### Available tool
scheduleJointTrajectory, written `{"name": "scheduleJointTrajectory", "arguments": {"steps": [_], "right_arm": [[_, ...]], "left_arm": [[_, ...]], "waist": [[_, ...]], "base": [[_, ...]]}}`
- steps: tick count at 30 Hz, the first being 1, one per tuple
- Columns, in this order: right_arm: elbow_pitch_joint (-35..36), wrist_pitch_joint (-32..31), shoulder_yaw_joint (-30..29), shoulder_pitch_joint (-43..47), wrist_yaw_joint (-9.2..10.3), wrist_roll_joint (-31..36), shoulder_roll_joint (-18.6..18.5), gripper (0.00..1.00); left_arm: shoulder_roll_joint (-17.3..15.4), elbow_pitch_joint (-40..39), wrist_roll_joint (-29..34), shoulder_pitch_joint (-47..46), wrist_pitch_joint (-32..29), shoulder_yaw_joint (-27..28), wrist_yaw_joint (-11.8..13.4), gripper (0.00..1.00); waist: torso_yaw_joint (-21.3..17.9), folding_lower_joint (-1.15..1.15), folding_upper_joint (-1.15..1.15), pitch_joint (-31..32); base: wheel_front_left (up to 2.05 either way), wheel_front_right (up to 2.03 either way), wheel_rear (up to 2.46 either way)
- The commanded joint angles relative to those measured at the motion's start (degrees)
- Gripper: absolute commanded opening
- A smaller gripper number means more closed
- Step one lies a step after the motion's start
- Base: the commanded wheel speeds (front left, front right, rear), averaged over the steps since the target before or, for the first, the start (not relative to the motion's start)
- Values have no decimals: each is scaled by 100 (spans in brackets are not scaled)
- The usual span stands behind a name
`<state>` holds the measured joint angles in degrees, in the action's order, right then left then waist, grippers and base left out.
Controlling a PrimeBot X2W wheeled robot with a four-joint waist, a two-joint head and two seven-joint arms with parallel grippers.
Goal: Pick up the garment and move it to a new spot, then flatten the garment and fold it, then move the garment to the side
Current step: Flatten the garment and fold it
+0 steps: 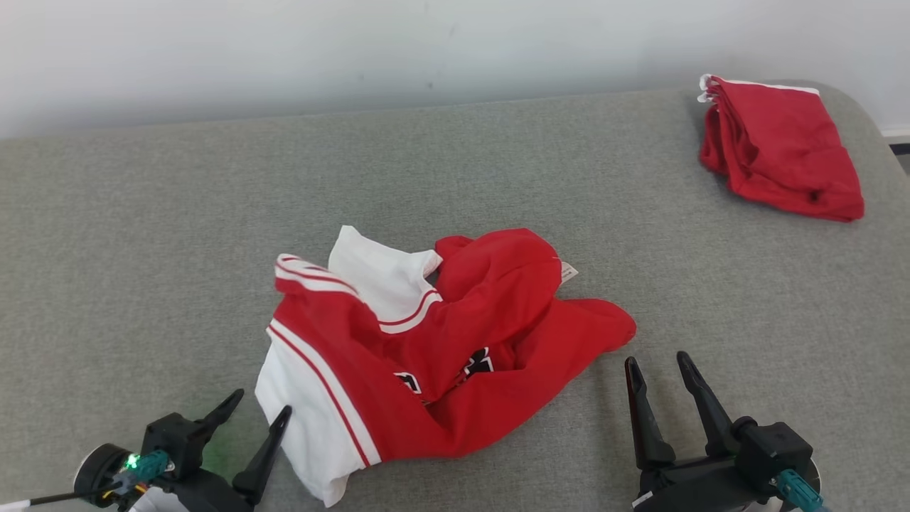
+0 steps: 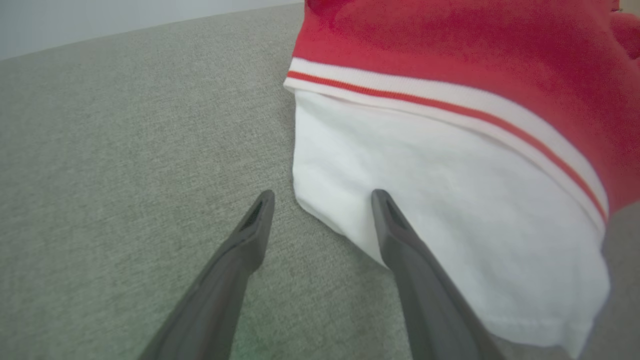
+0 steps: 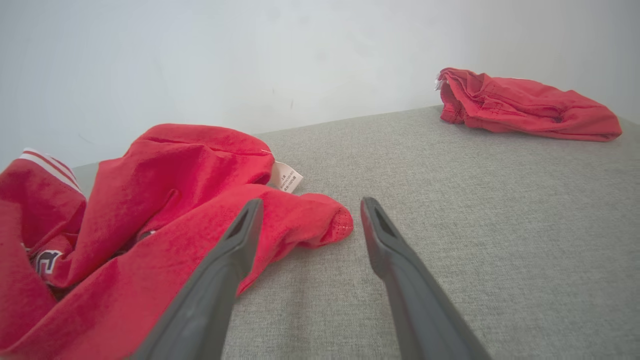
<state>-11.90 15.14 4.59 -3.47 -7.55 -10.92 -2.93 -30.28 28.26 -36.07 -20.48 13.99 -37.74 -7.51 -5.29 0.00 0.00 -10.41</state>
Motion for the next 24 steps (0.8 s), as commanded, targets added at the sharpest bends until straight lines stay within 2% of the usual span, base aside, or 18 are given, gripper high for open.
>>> {"name": "scheduleJointTrajectory", "arguments": {"steps": [1,3,4,5,6,7,16,20,24], "right_arm": [[5,4,-9,29,15,11,9,100],[3,4,-21,57,15,14,7,100],[7,4,-11,72,15,15,9,100],[11,4,-13,91,15,18,10,100],[14,4,-25,107,15,21,10,100],[15,4,-57,141,15,27,7,100],[-17,3,-194,373,15,26,7,100],[7,4,-218,395,15,-13,9,100],[2,4,-258,387,15,-18,8,100]], "left_arm": [[-19,106,-64,-111,-10,-99,7,100],[27,228,-184,-150,-36,-198,7,100],[28,288,-211,-185,-35,-255,7,80],[23,335,-255,-214,-38,-307,7,50],[48,355,-316,-227,-21,-354,7,9],[88,356,-390,-230,0,-385,7,0],[25,105,-396,7,105,-408,63,0],[-49,-426,-332,372,110,-338,323,0],[-151,-1033,-426,901,114,-274,686,0]], "waist": [[-81,0,0,-13],[-118,0,0,-3],[-131,0,0,11],[-139,0,0,26],[-139,0,0,46],[-122,0,0,76],[256,0,0,387],[507,0,0,471],[703,0,0,488]], "base": [[0,0,0],[0,0,0],[0,0,0],[0,0,0],[0,0,0],[0,0,0],[0,0,0],[0,0,0],[0,0,0]]}}
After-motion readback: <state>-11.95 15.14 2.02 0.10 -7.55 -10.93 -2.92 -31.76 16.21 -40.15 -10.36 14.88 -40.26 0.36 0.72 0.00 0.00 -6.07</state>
